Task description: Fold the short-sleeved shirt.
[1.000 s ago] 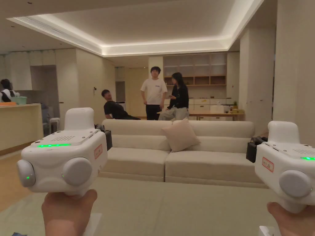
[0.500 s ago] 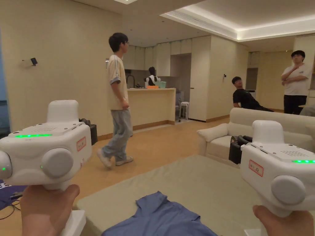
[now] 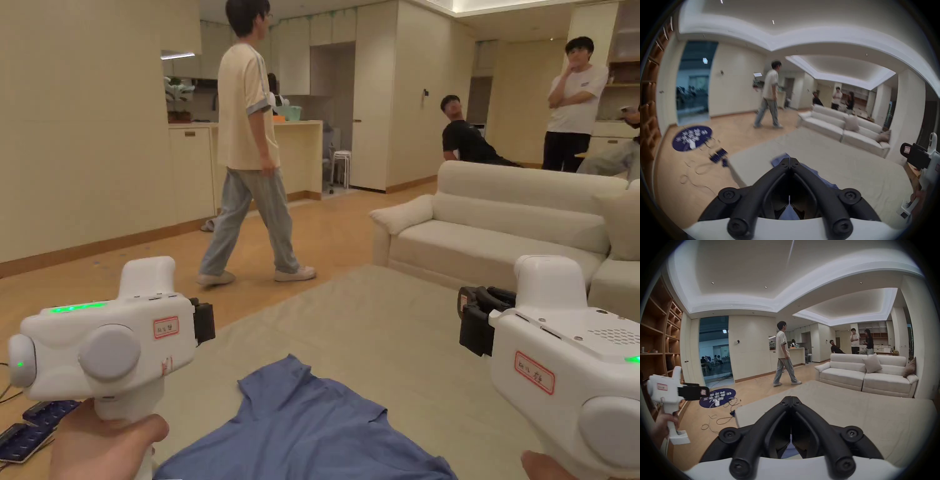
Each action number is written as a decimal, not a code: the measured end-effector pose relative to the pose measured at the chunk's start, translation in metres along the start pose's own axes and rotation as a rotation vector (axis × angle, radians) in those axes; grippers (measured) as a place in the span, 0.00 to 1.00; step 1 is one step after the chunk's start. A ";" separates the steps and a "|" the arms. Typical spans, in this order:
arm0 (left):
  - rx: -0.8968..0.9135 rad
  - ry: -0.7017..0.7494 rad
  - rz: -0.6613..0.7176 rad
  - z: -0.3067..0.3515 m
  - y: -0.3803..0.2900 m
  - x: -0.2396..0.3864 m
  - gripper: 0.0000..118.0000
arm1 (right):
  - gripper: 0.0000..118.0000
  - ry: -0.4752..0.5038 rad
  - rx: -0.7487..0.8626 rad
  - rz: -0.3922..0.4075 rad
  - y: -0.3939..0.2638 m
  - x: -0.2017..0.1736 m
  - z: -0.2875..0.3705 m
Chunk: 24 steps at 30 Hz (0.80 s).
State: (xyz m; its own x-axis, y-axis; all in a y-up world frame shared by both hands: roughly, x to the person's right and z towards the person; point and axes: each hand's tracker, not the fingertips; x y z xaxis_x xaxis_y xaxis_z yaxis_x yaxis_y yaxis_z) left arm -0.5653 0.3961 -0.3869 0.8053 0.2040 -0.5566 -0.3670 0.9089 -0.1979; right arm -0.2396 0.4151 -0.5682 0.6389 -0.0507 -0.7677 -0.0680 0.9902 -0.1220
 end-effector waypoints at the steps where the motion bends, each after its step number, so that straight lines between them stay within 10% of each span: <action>1: -0.052 -0.009 -0.030 -0.028 -0.005 0.004 0.00 | 0.01 -0.011 -0.018 0.005 -0.006 0.008 -0.008; 8: -0.460 -0.113 -0.080 -0.227 -0.086 0.026 0.01 | 0.01 -0.090 -0.140 -0.035 -0.062 0.064 -0.057; 9: -0.538 -0.122 -0.091 -0.248 -0.097 0.029 0.19 | 0.01 -0.089 -0.157 -0.042 -0.070 0.070 -0.063; 11: -0.672 -0.150 0.013 -0.287 -0.118 0.028 0.98 | 0.01 -0.110 -0.188 -0.022 -0.085 0.080 -0.070; 19: -0.898 0.077 -0.124 -0.362 -0.203 0.033 0.97 | 0.01 -0.168 -0.275 -0.070 -0.127 0.115 -0.075; 23: -0.723 0.020 -0.205 -0.335 -0.188 0.052 0.79 | 0.01 -0.178 -0.307 -0.089 -0.139 0.126 -0.072; 24: -0.716 0.031 -0.239 -0.330 -0.183 0.057 0.60 | 0.01 -0.186 -0.317 -0.085 -0.140 0.127 -0.070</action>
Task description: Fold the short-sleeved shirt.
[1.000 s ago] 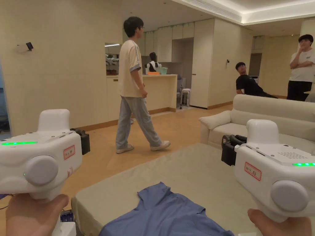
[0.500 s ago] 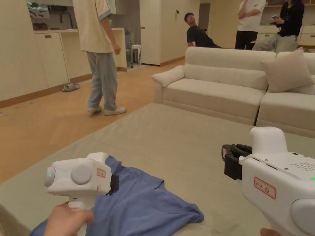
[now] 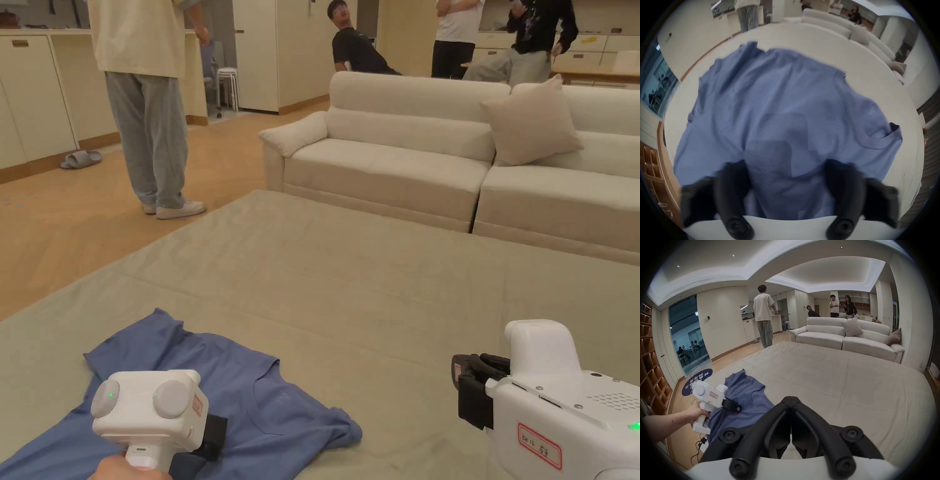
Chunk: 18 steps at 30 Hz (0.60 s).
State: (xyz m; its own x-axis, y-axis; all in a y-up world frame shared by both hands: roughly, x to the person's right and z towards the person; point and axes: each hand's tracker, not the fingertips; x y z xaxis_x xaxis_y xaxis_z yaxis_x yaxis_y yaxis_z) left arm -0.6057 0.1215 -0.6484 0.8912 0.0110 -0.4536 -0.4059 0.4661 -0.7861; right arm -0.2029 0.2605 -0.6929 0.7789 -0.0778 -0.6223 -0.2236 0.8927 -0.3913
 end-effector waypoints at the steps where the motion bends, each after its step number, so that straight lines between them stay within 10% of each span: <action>1: -0.006 -0.005 0.002 0.005 -0.001 0.003 0.39 | 0.01 -0.001 0.004 -0.001 -0.002 0.003 0.003; 3: -0.018 0.039 -0.034 0.004 -0.004 0.003 0.11 | 0.01 -0.003 0.006 -0.042 -0.003 0.007 0.008; 10: 0.042 -0.168 0.239 0.066 -0.005 -0.009 0.08 | 0.01 -0.034 0.056 -0.061 0.011 0.035 0.060; 18: 0.196 -0.266 0.018 0.188 0.024 0.107 0.08 | 0.01 -0.116 0.203 -0.130 0.041 0.096 0.181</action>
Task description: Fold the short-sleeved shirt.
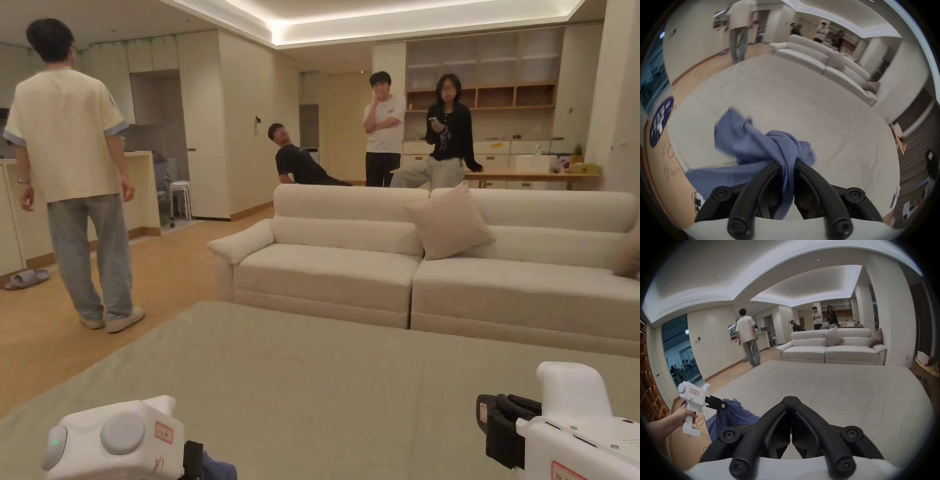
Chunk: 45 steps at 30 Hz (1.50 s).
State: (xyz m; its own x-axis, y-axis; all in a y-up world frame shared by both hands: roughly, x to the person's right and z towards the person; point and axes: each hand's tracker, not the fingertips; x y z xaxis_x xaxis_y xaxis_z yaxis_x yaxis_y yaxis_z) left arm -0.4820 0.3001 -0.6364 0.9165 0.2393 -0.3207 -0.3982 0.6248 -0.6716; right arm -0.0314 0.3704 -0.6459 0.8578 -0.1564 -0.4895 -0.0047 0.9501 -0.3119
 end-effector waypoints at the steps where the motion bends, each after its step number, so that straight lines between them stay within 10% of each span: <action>1: 0.010 -0.043 -0.013 0.009 0.003 0.025 0.08 | 0.01 -0.018 0.016 0.000 0.007 0.009 0.015; 11: -0.017 -0.510 -0.237 0.052 -0.047 0.316 0.08 | 0.01 -0.200 0.173 -0.034 0.044 0.114 0.178; 26: -0.615 -0.389 -0.496 -0.071 -0.357 0.471 0.09 | 0.01 -0.391 0.150 -0.096 0.005 0.187 0.272; 31: -0.709 -0.581 -0.139 -0.091 -0.358 0.448 0.84 | 0.01 -0.381 0.135 -0.102 0.001 0.181 0.267; 34: -0.788 -0.716 0.238 -0.081 -0.314 0.407 0.88 | 0.01 -0.381 0.129 -0.058 0.006 0.176 0.265; 40: 0.144 -0.698 0.057 0.097 -0.131 0.297 0.88 | 0.01 -0.421 0.177 0.016 0.026 0.163 0.265; 45: 0.786 -0.055 -0.371 0.265 -0.094 0.242 0.87 | 0.01 -0.483 0.177 0.061 0.031 0.158 0.262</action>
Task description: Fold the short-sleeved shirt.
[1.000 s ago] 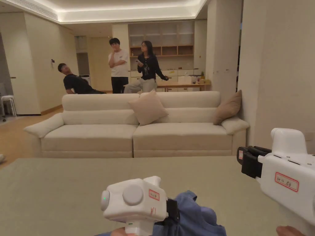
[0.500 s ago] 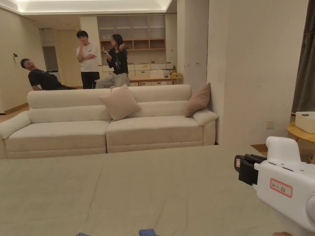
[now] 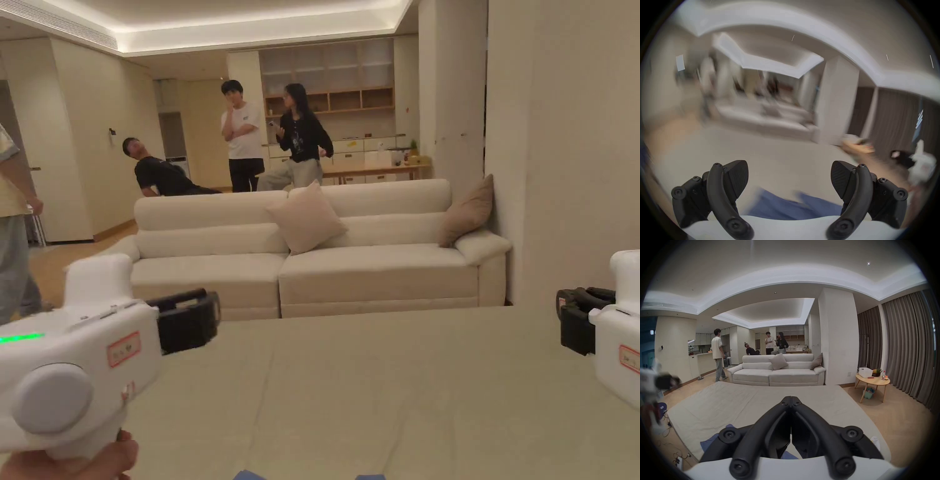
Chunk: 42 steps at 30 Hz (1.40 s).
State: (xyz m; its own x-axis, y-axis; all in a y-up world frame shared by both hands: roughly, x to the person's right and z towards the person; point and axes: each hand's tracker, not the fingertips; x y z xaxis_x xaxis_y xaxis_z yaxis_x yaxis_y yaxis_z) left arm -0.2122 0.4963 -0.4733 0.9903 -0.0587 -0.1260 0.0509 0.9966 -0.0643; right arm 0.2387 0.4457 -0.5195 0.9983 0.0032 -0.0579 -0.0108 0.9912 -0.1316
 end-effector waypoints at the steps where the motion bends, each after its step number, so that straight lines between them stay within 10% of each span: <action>1: 0.060 0.096 -0.044 0.019 0.011 -0.014 0.87 | 0.01 -0.010 0.001 -0.011 -0.001 0.002 0.000; 4: 0.106 0.092 -0.042 0.059 0.026 -0.048 0.64 | 0.01 -0.007 -0.002 -0.061 -0.002 0.009 0.004; 6: 0.114 0.137 -0.022 0.070 0.025 -0.060 0.00 | 0.01 -0.020 0.007 -0.064 -0.003 0.009 0.010; 20: -0.299 -0.191 0.165 -0.090 -0.055 -0.050 0.00 | 0.01 -0.013 -0.049 -0.058 -0.017 0.008 -0.013; 21: -0.384 -0.266 0.227 -0.121 -0.068 -0.047 0.09 | 0.01 -0.006 -0.058 -0.069 -0.021 0.008 -0.020; 23: -0.578 -0.366 0.347 -0.187 -0.102 -0.041 0.74 | 0.01 0.000 -0.084 -0.079 -0.029 0.008 -0.037; 27: -0.953 -0.370 0.275 -0.283 -0.179 -0.008 1.00 | 0.01 -0.008 -0.143 -0.050 -0.048 0.008 -0.069; 31: -1.094 -0.196 0.039 -0.362 -0.258 0.022 1.00 | 0.01 -0.019 -0.202 -0.037 -0.072 0.010 -0.100; 38: -1.199 -0.202 0.110 -0.391 -0.353 0.039 0.97 | 0.01 -0.022 -0.303 -0.046 -0.119 0.016 -0.127; 42: -1.114 -0.213 -0.020 -0.367 -0.349 0.046 0.48 | 0.01 -0.022 -0.348 -0.070 -0.135 0.023 -0.135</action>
State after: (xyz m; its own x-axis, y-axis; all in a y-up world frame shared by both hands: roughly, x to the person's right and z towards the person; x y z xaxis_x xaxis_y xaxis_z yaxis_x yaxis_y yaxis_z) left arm -0.2319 0.1248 -0.8196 0.9979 0.0427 0.0489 0.0288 0.3839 -0.9229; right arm 0.2552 0.2937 -0.6364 0.9983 -0.0562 -0.0163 0.0423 0.8850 -0.4636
